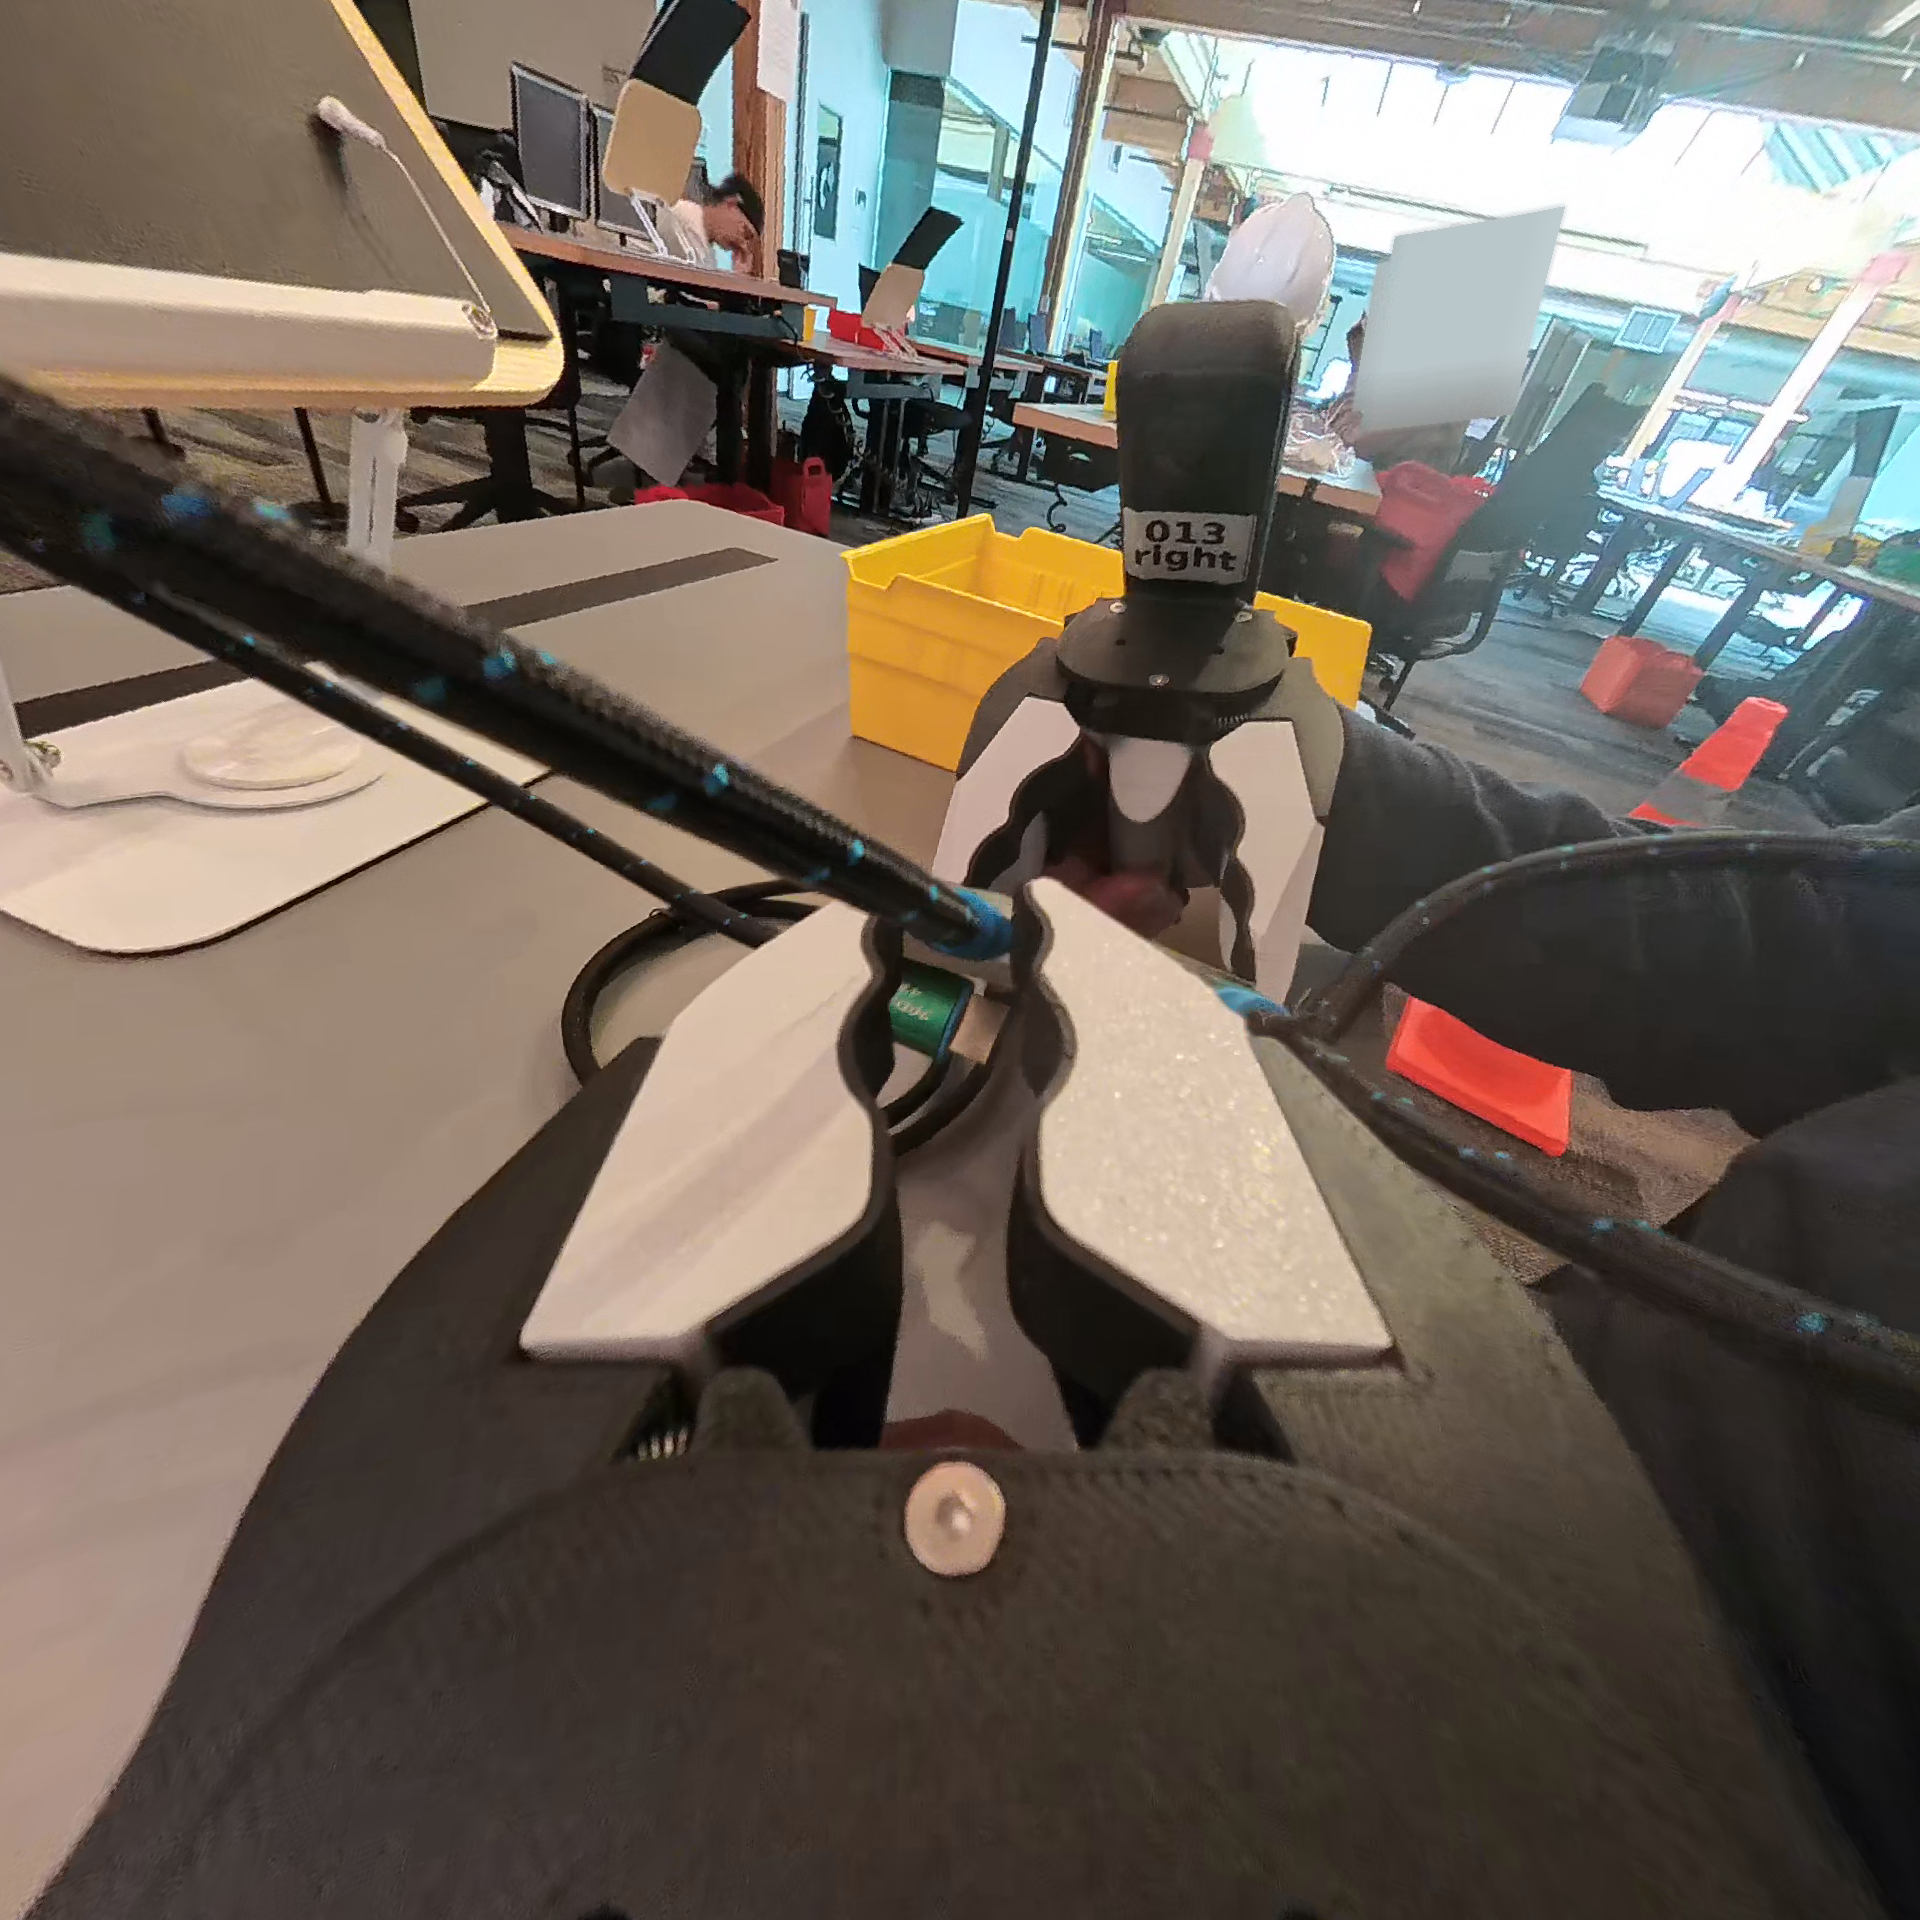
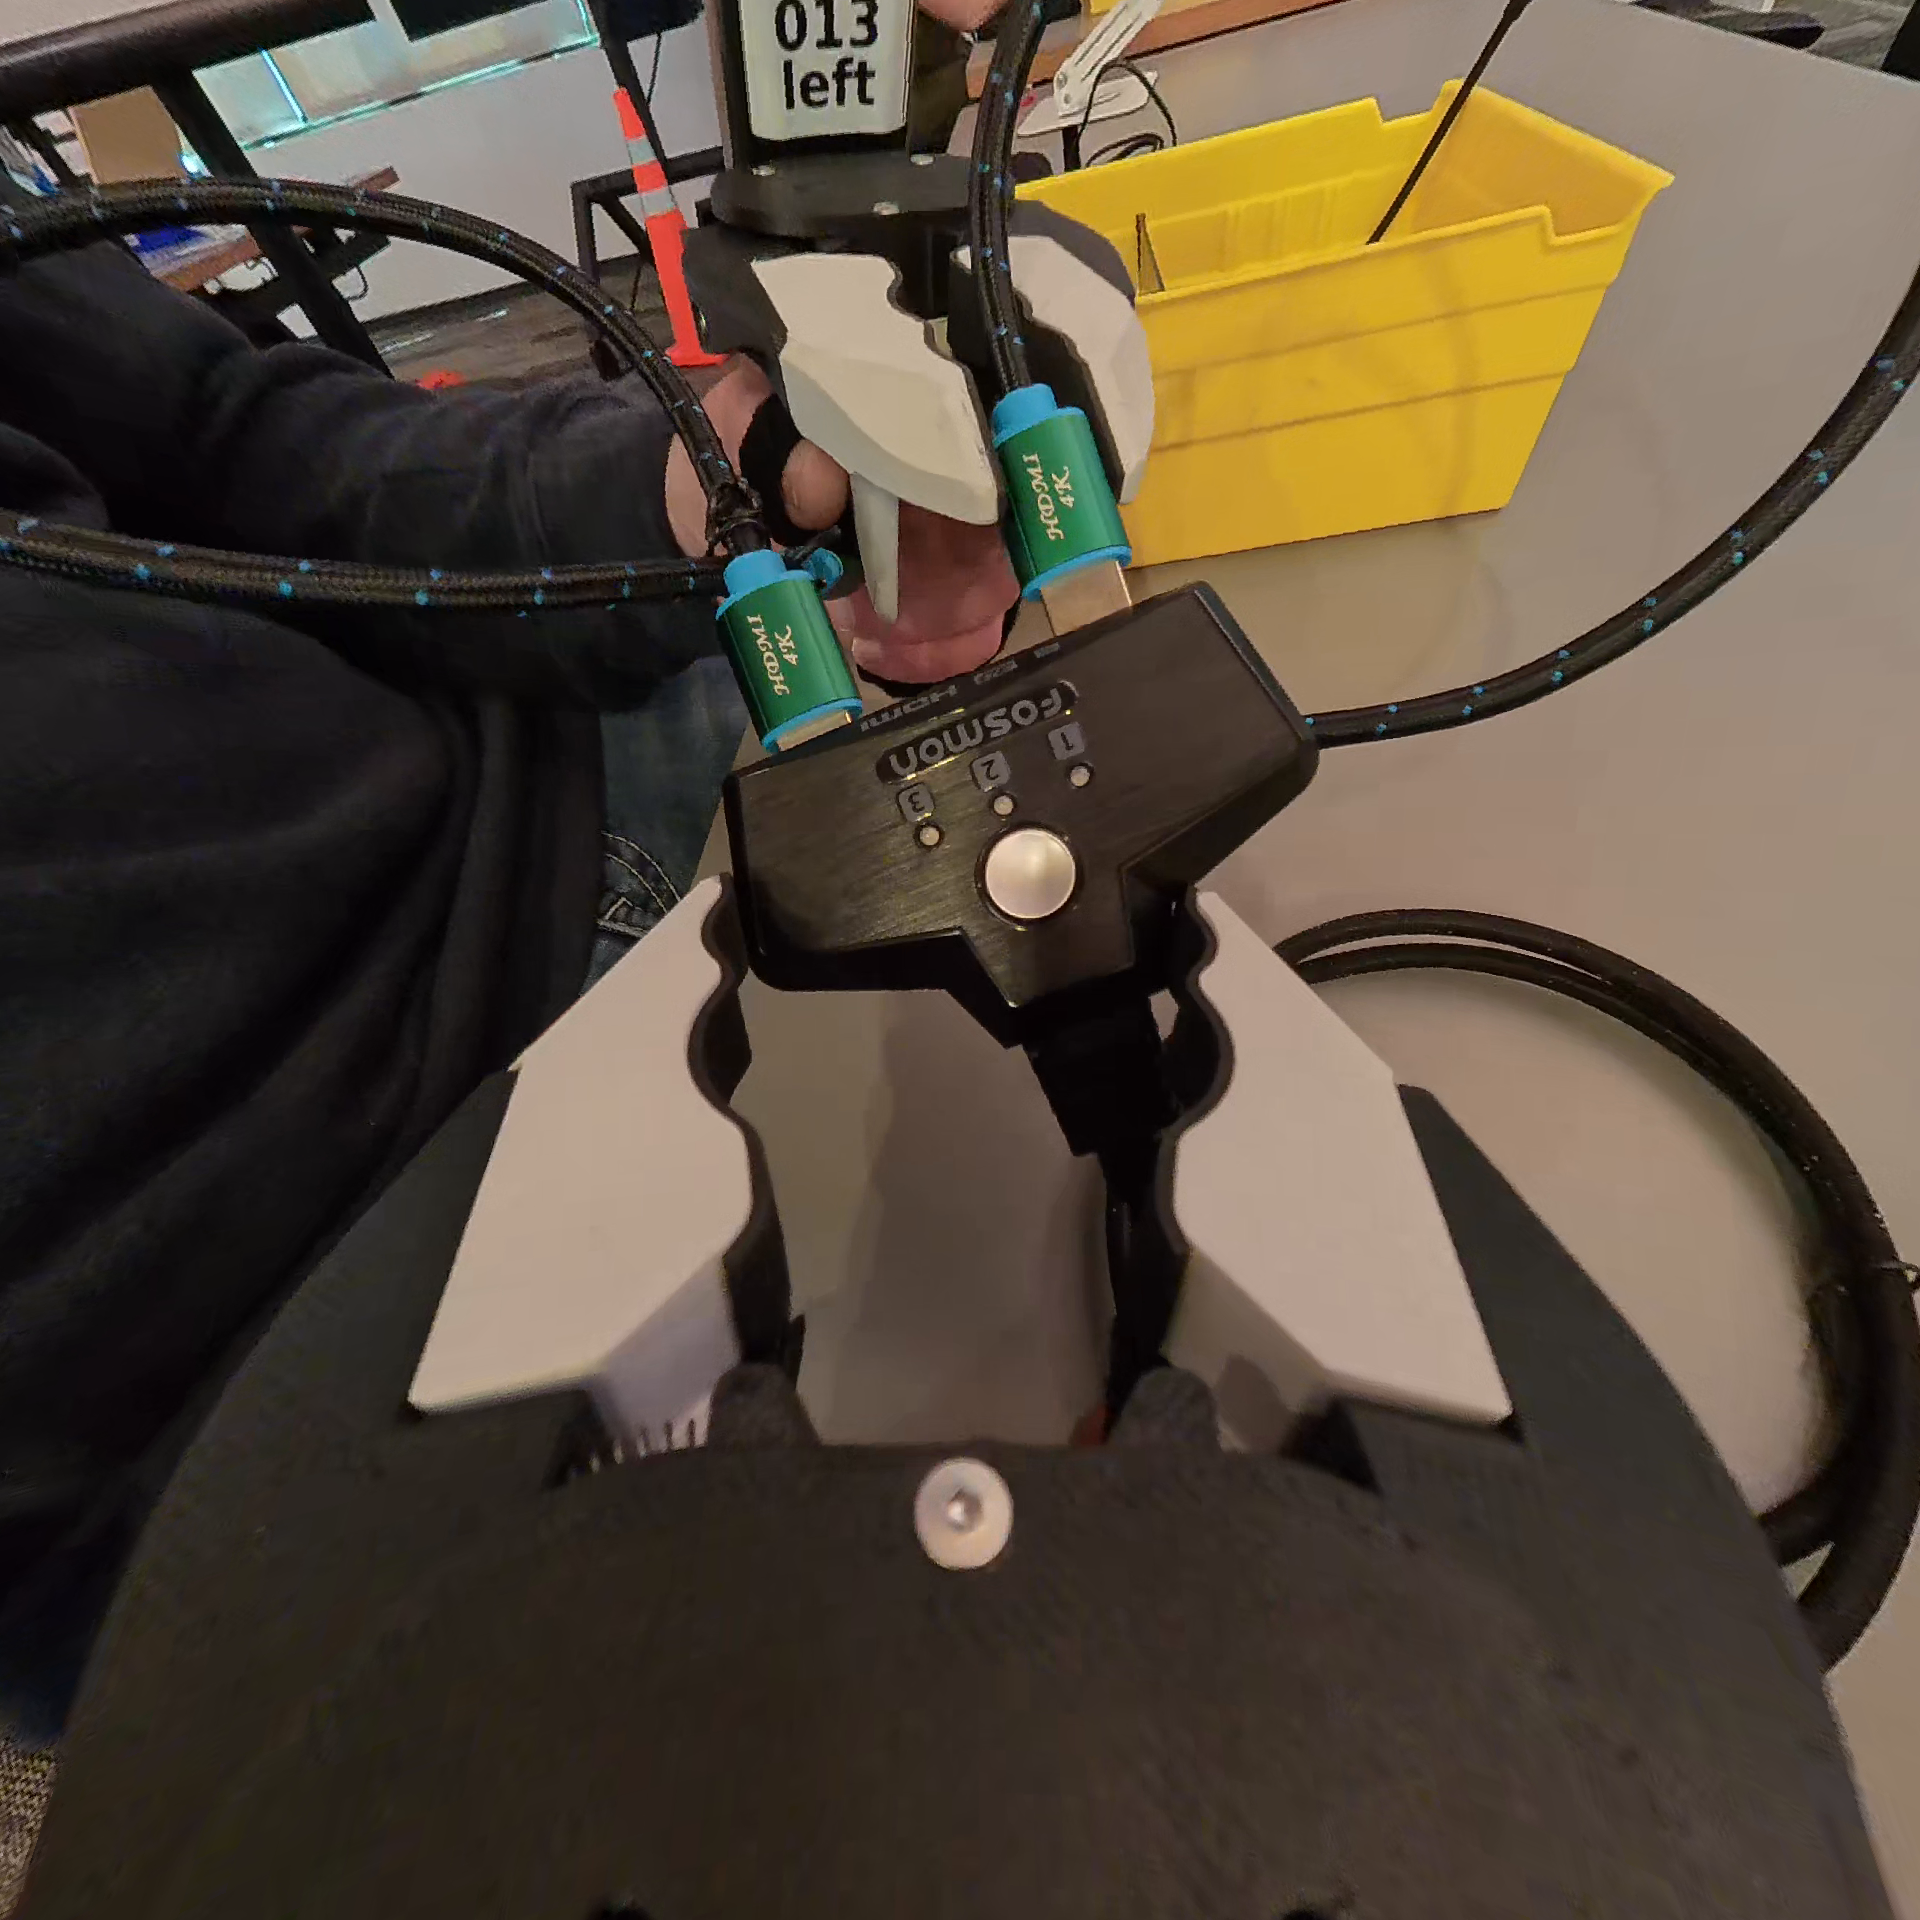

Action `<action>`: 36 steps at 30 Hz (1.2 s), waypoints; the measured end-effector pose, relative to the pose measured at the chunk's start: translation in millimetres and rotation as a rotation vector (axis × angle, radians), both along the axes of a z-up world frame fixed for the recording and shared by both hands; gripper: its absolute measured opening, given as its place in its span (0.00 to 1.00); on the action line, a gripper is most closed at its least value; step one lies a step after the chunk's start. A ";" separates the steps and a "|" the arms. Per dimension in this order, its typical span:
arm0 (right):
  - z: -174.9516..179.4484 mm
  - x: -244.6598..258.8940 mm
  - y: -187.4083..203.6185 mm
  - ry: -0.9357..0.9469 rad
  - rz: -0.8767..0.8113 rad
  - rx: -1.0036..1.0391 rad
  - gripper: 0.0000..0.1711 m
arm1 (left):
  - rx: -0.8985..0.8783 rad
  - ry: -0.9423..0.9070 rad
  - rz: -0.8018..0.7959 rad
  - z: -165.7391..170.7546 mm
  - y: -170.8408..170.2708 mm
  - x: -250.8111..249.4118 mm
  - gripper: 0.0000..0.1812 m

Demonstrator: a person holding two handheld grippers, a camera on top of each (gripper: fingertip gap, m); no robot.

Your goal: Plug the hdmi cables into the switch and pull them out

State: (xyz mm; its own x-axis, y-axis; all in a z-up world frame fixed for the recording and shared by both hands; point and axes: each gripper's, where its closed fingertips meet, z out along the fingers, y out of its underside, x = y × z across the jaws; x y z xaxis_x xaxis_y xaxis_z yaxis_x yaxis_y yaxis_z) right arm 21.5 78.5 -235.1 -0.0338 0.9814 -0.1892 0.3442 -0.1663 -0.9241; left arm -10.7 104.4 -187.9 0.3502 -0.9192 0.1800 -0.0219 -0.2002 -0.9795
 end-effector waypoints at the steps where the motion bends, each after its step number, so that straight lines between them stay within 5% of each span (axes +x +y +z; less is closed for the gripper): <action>1: 0.7 0.2 0.3 0.005 -0.002 -0.003 0.47 | -0.002 -0.002 0.003 -0.7 0.1 -0.3 0.11; 36: -5.0 -2.7 1.0 0.022 -0.015 -0.041 0.47 | 0.022 -0.056 0.084 -8.1 1.0 -2.0 0.11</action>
State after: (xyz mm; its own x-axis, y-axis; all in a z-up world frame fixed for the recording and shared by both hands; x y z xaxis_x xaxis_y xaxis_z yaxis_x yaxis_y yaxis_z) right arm 18.7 79.5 -240.1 -0.0239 0.9732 -0.2288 0.3209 -0.2093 -0.9237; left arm -12.7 105.4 -196.0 0.4164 -0.8909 0.1816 0.0486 -0.1776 -0.9829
